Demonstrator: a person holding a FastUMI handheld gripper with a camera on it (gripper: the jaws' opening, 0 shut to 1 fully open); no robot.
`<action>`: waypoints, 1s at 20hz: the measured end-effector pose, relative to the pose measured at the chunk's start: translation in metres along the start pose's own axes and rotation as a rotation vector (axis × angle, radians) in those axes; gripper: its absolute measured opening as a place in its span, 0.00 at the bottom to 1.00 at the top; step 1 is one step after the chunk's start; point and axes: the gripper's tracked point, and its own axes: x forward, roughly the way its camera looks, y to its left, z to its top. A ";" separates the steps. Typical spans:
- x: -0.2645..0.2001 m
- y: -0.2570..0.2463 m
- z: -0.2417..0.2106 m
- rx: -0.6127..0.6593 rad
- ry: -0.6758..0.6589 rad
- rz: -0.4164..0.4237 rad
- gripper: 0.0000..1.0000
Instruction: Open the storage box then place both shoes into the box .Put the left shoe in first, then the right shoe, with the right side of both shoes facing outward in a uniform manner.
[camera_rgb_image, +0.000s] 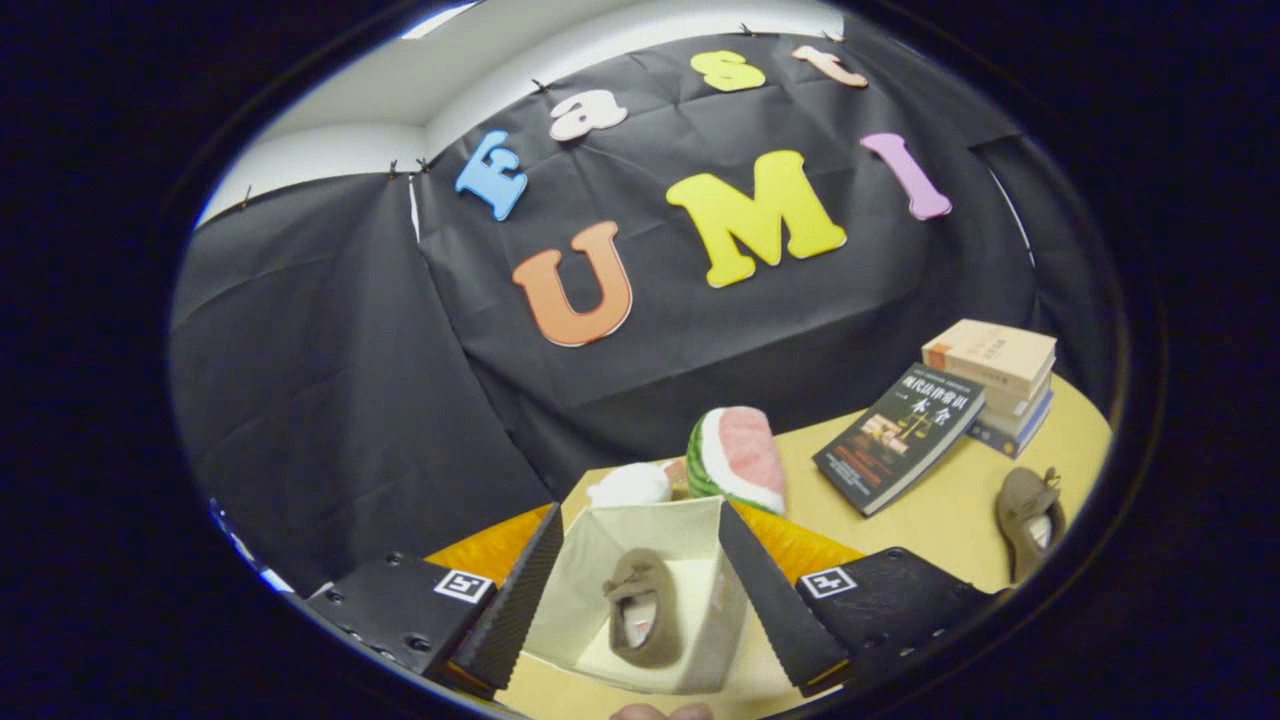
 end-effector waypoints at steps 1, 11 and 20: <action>-0.010 -0.013 0.007 -0.018 -0.013 -0.006 0.96; -0.115 -0.224 0.052 -0.205 -0.045 -0.194 0.95; -0.133 -0.371 -0.002 -0.226 0.203 -0.337 0.96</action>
